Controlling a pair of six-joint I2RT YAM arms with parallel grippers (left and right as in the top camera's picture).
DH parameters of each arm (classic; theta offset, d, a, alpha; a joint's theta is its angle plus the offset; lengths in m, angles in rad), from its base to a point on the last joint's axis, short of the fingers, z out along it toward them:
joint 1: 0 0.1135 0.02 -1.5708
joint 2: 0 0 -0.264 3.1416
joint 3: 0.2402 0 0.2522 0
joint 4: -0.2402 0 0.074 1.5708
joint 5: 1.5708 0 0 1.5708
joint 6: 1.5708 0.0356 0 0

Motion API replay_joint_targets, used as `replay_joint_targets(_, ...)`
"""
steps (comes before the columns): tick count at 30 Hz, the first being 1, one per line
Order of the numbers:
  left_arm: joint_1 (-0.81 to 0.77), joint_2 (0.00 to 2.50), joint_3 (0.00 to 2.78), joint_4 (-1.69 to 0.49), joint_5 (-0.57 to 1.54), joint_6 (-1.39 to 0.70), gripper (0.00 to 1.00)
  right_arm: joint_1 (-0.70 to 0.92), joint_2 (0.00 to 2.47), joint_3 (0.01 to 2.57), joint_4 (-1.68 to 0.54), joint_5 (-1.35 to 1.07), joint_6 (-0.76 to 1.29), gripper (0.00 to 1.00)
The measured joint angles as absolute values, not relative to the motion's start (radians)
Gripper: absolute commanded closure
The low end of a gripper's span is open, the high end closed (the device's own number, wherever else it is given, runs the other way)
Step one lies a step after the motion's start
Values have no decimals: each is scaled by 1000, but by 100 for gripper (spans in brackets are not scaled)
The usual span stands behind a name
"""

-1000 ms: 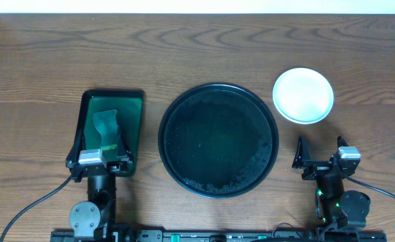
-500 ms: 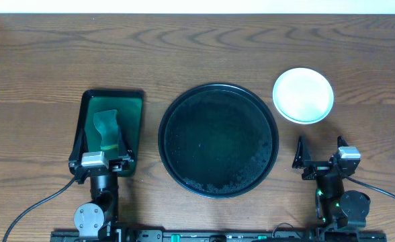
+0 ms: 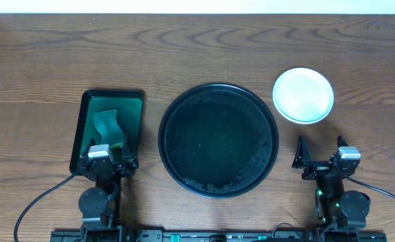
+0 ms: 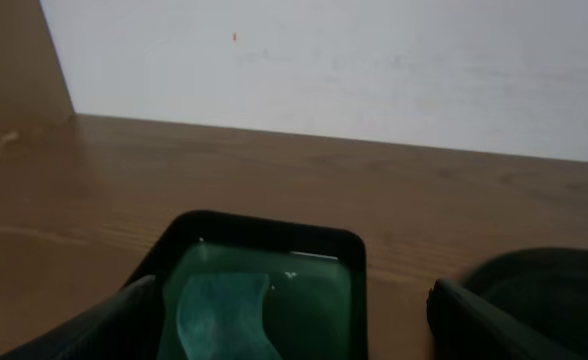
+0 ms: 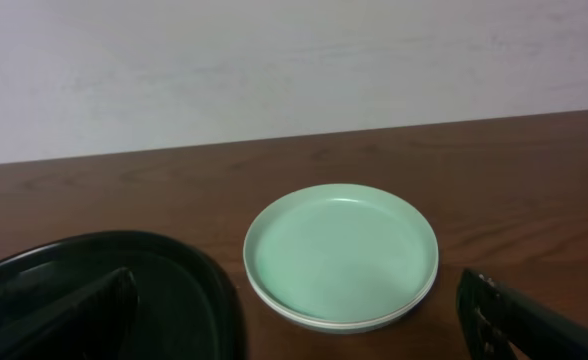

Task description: Clean dirty plates on tray and stack at the side

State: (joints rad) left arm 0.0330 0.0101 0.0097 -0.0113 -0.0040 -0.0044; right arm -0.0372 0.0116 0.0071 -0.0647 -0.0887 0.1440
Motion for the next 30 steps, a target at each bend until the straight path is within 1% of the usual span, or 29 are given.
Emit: replay_joint_targets(30,33,10,14,-22,2,-26,15,-37,12,7,-65,-89,144,1)
